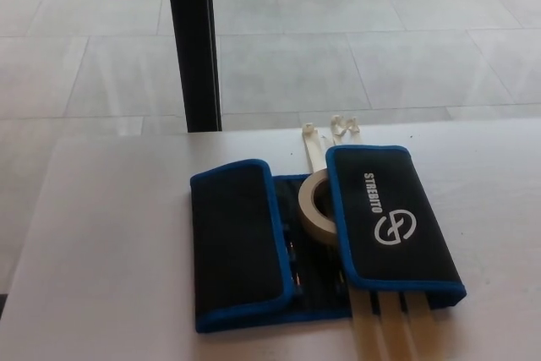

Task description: The robot uses its right hand to open a black folded toolkit cover kept in the middle of the desk

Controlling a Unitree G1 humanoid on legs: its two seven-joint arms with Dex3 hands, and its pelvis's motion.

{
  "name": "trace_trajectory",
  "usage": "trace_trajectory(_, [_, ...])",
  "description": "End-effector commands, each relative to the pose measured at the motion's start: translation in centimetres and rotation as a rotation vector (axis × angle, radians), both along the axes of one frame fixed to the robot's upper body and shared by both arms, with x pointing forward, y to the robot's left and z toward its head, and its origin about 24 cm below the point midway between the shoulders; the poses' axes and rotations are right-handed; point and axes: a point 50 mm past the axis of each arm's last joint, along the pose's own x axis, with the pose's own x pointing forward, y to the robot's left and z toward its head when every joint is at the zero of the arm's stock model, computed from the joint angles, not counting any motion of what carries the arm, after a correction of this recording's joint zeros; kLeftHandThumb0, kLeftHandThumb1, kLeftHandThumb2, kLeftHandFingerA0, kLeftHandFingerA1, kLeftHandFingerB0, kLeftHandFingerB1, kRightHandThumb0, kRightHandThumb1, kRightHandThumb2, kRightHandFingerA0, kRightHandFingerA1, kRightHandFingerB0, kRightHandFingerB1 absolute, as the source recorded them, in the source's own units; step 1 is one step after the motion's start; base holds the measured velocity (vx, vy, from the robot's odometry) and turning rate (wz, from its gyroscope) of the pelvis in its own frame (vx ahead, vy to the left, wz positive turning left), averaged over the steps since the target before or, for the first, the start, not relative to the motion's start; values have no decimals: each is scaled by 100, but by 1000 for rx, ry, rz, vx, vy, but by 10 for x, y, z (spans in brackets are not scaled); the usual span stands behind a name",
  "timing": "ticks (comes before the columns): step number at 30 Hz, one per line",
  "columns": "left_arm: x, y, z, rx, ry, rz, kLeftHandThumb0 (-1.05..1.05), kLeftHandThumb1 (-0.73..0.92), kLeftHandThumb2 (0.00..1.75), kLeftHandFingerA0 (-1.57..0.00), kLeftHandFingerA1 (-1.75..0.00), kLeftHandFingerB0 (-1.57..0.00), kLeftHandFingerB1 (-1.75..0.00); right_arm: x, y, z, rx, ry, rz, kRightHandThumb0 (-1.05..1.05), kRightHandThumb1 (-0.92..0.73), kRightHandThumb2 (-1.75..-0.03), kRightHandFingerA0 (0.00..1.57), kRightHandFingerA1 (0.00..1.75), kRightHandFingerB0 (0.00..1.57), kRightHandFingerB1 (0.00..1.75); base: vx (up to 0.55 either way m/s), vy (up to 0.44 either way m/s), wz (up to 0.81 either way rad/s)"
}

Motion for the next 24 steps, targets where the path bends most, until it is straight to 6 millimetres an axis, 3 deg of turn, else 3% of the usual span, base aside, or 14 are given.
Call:
trace_trajectory(1, [3,8,8,-10,-25,13,-91,90,67,-39,-64,-31,-42,43,7,72,-98,-230,96,-76,-72,-62,29,113,24,74,0,0,0])
trace_trajectory(4, [2,9,8,0,-19,22,-87,91,68,-42,-63,-33,-42,68,27,87,-172,-255,226,-83,-67,-61,41,108,31,73,0,0,0])
trace_trajectory(6, [1,9,8,0,-17,24,-87,91,68,-42,-63,-33,-42,69,28,87,-169,-252,228,-83,-67,-61,41,108,31,73,0,0,0])
trace_trajectory(7, [1,9,8,10,-3,7,-87,91,68,-42,-62,-33,-42,90,55,98,-226,-233,345,-88,-62,-60,61,101,42,79,0,0,0])
trace_trajectory(8, [2,9,8,8,-9,11,-89,91,67,-43,-64,-35,-44,96,67,100,-239,-242,375,-89,-46,-85,66,93,48,77,0,0,0])
trace_trajectory(9, [2,9,9,9,-10,10,-89,91,67,-43,-64,-35,-44,95,67,100,-239,-242,373,-89,-46,-85,66,93,48,77,0,0,0])
trace_trajectory(10, [2,9,9,10,-8,8,-84,69,110,-40,-66,-28,-53,98,72,101,-241,-241,385,-87,-60,-59,64,93,47,71,0,0,0])
trace_trajectory(11, [3,9,9,10,4,-9,-86,70,111,-39,-66,-29,-54,106,88,104,-267,-228,430,-82,-64,-60,56,87,41,63,0,0,0])
trace_trajectory(12, [3,8,8,7,8,-15,-89,92,67,-42,-63,-32,-42,110,100,105,-317,-209,479,-81,-58,-95,43,73,29,56,0,0,0])
trace_trajectory(13, [3,8,8,9,12,-23,-89,92,67,-42,-62,-32,-41,115,113,106,-353,-202,511,-68,-70,-61,39,58,30,38,0,0,0])
trace_trajectory(14, [3,7,7,5,9,-20,-90,91,66,-41,-62,-33,-42,121,126,106,-384,-205,563,-60,-59,-87,23,56,11,42,0,0,0])
trace_trajectory(22, [3,6,6,-6,-8,-4,-88,90,66,-43,-62,-33,-43,144,231,68,-647,-60,1074,-66,-52,-86,19,59,7,40,0,0,0])
trace_trajectory(23, [3,6,6,-6,-4,-7,-89,90,67,-43,-63,-33,-42,144,239,64,-660,-57,1120,-60,-66,-60,20,56,12,29,0,0,0])
trace_trajectory(24, [3,5,6,-5,-2,-7,-89,90,66,-46,-64,-34,-42,144,245,60,-661,-53,1151,-66,-49,-84,16,60,5,41,0,0,8])
